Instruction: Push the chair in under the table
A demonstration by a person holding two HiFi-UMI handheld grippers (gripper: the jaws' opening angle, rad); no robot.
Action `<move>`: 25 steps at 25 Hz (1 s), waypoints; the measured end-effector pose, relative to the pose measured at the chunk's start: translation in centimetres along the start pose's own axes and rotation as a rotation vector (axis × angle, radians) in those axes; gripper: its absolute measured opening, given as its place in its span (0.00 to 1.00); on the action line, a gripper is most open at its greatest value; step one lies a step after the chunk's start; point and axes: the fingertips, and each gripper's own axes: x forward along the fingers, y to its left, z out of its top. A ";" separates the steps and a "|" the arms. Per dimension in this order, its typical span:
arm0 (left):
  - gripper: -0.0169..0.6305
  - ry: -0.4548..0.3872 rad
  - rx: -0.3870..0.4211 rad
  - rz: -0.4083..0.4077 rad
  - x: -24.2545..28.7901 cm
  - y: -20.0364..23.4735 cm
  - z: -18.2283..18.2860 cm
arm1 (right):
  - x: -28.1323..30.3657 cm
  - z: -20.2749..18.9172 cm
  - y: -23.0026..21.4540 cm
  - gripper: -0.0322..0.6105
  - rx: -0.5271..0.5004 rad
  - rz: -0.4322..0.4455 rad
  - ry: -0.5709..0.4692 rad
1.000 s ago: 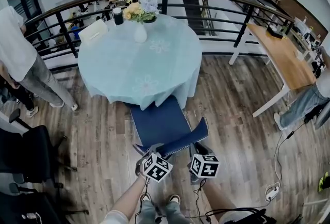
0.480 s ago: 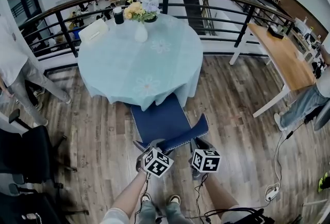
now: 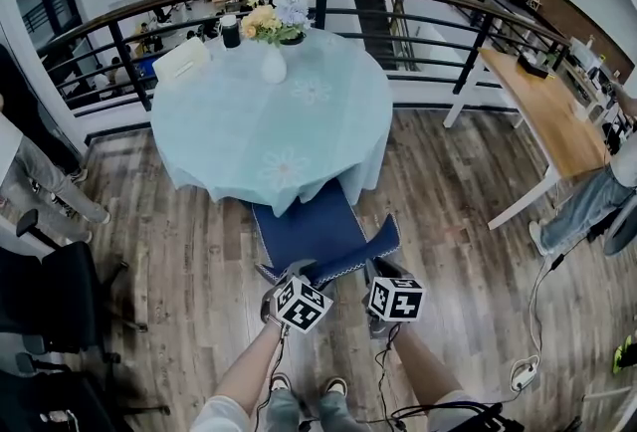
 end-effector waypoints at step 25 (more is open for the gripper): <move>0.36 -0.022 0.003 0.018 1.6 3.0 1.5 | 2.9 2.6 -0.4 0.17 -0.026 0.012 0.004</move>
